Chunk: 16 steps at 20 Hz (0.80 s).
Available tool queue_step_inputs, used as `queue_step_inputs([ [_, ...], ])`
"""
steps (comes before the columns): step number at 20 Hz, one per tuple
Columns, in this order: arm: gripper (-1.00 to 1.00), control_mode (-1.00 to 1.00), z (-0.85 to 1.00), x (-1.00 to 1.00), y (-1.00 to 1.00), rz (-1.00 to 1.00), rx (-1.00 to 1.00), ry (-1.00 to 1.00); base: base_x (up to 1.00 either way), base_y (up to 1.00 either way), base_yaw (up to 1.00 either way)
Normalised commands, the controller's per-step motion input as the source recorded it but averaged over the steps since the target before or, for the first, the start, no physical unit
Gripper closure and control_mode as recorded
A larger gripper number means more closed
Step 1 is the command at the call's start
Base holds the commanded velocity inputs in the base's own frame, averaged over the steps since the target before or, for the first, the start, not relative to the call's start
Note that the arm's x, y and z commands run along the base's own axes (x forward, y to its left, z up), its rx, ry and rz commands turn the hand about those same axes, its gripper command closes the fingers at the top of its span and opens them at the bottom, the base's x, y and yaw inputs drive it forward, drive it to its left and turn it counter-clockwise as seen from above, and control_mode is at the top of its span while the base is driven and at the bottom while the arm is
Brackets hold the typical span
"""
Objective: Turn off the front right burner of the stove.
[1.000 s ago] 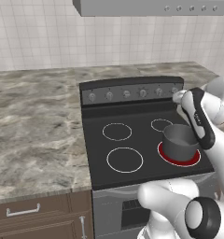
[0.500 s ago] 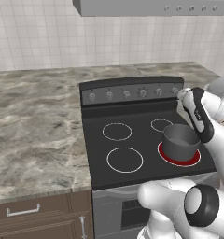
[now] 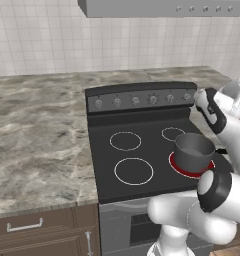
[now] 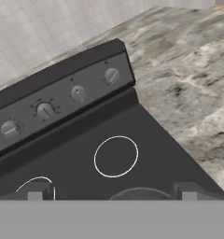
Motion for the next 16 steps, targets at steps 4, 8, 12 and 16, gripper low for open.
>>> queue_step_inputs([
  [4, -1.00, -1.00, 0.00, 0.73, -0.14, -0.16, 0.08, 0.00, 0.00, 0.00, 0.00],
  [8, -1.00, -1.00, 0.00, 0.31, -0.05, -0.19, 0.18, -0.06, 0.00, 0.00, 0.00],
  [12, -1.00, -1.00, -0.01, 0.00, -0.07, -0.15, 0.27, -0.16, 0.00, 0.00, 0.00],
  [16, -1.00, -1.00, -0.04, 0.00, -0.21, -0.09, 0.30, -0.18, 0.00, 0.00, 0.00],
])
